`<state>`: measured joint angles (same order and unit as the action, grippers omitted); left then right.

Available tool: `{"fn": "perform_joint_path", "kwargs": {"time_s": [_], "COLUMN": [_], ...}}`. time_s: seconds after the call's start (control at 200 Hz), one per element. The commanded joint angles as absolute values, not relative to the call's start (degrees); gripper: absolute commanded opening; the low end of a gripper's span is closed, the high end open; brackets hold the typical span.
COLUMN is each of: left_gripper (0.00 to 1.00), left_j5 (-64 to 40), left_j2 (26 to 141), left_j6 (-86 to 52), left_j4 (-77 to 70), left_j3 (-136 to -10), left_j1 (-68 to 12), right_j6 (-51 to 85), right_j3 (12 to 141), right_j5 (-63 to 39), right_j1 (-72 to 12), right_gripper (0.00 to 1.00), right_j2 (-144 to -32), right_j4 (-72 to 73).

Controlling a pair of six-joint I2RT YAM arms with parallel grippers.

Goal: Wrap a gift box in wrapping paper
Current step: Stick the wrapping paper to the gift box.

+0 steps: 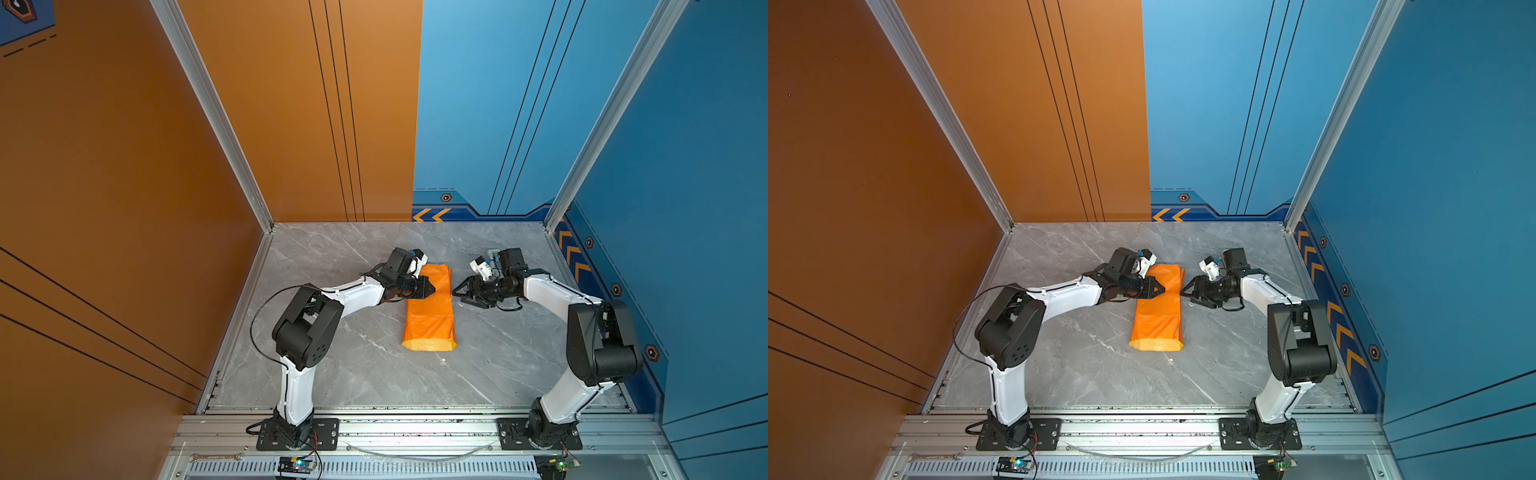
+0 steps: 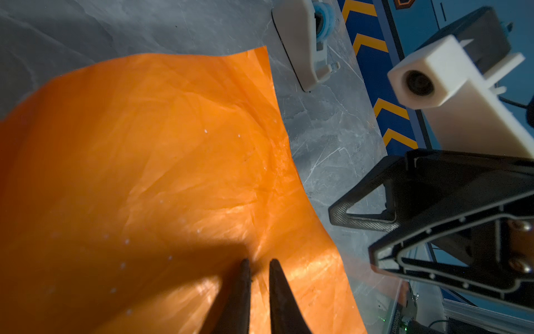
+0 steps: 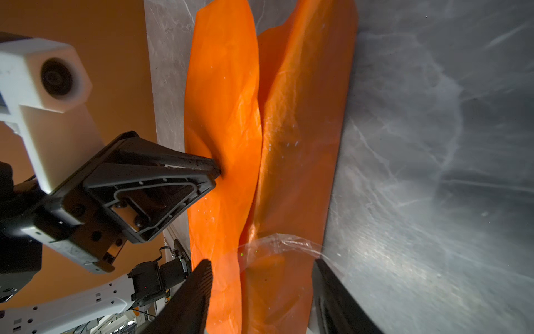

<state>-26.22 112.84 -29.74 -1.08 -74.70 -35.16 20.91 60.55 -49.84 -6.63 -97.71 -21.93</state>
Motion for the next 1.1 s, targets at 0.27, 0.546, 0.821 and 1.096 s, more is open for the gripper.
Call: {"fn": "perform_joint_path", "kwargs": {"time_s": [0.27,0.546,0.821,1.096], "left_gripper": [0.16,0.16,0.16,0.16], "left_j5": [-24.77,-26.86,-29.32,-30.41], "left_j2": [113.88,113.12,113.58,113.68], "left_j6": [-28.45,-27.79,-27.27,-26.89], "left_j4": [3.91,2.17,0.79,0.06], "left_j3": [-72.61,-72.39,-72.21,-72.34], "left_j1": [-36.34,-37.08,-37.75,-38.33], "right_j6": [24.69,26.89,27.33,27.60], "right_j3": [56.14,53.62,52.13,51.42], "right_j5": [-53.35,-54.19,-53.90,-53.05], "right_j1": [-6.59,-5.47,-5.19,-5.19], "right_gripper": [0.60,0.60,0.60,0.59], "right_j2": [-95.40,-94.07,-93.21,-92.57], "right_j4": [-15.70,-12.13,-11.62,-11.21]}}
